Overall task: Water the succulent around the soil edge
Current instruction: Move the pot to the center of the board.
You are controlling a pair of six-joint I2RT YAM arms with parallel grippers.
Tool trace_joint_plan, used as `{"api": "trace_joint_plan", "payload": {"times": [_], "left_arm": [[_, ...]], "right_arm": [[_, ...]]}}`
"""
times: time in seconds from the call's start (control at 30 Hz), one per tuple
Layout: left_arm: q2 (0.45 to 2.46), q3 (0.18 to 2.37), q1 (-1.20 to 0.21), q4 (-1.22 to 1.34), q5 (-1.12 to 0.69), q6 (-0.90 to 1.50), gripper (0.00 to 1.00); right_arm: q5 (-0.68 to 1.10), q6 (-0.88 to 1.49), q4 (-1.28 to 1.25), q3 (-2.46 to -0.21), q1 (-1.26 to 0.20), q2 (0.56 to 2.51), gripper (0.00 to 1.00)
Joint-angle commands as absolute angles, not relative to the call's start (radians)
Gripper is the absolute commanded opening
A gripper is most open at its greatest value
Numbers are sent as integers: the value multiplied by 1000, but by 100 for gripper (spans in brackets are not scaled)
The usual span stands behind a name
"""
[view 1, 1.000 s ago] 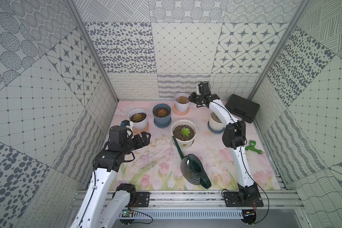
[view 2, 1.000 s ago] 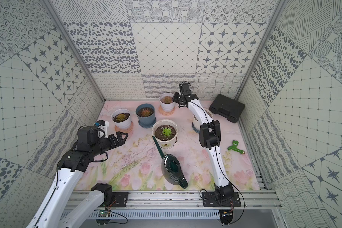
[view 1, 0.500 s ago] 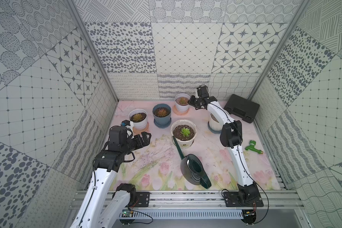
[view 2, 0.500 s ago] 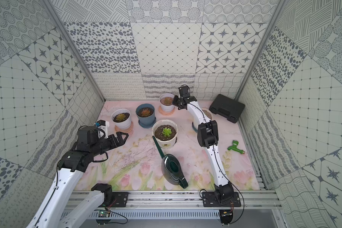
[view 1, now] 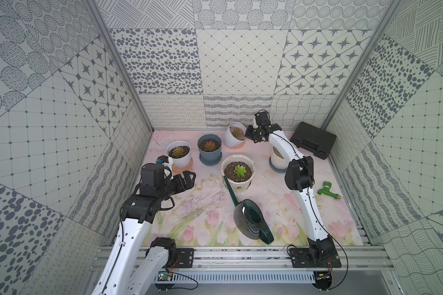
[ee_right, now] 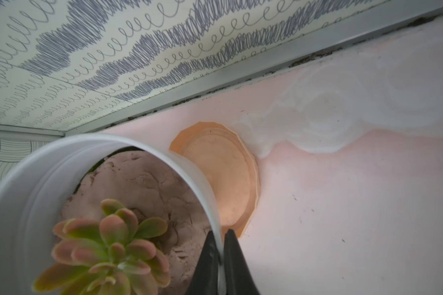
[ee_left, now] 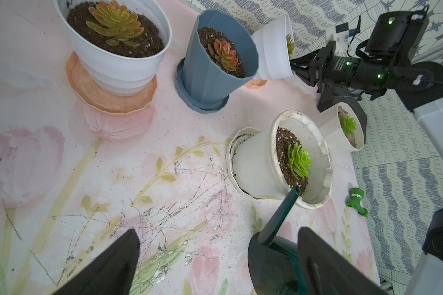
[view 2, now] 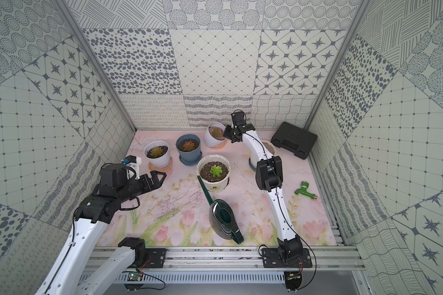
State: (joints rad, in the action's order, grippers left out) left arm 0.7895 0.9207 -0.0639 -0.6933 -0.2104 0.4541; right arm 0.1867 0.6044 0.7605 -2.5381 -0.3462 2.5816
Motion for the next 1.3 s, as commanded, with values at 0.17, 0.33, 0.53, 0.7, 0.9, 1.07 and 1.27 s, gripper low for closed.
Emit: {"api": "trace_joint_plan", "payload": {"times": [0.17, 0.33, 0.53, 0.7, 0.9, 1.07, 1.27], "left_arm": [[781, 918, -59, -699, -238, 454, 100], [779, 916, -60, -698, -243, 455, 99], [775, 916, -59, -698, -246, 455, 99], [771, 914, -61, -697, -247, 457, 99], [770, 915, -59, -692, -261, 459, 99], [767, 913, -59, -693, -261, 457, 99], [770, 913, -57, -693, -268, 457, 99]], "right_arm": [[51, 522, 872, -2659, -361, 2562, 0], [-32, 458, 900, -2729, -383, 2594, 0], [29, 494, 804, -2806, -377, 2678, 0], [-33, 474, 782, -2790, -377, 2694, 0], [-24, 427, 792, -2704, -378, 2674, 0], [-52, 355, 899, -2695, -396, 2663, 0], [-81, 275, 1008, -2588, -421, 2584, 0]]}}
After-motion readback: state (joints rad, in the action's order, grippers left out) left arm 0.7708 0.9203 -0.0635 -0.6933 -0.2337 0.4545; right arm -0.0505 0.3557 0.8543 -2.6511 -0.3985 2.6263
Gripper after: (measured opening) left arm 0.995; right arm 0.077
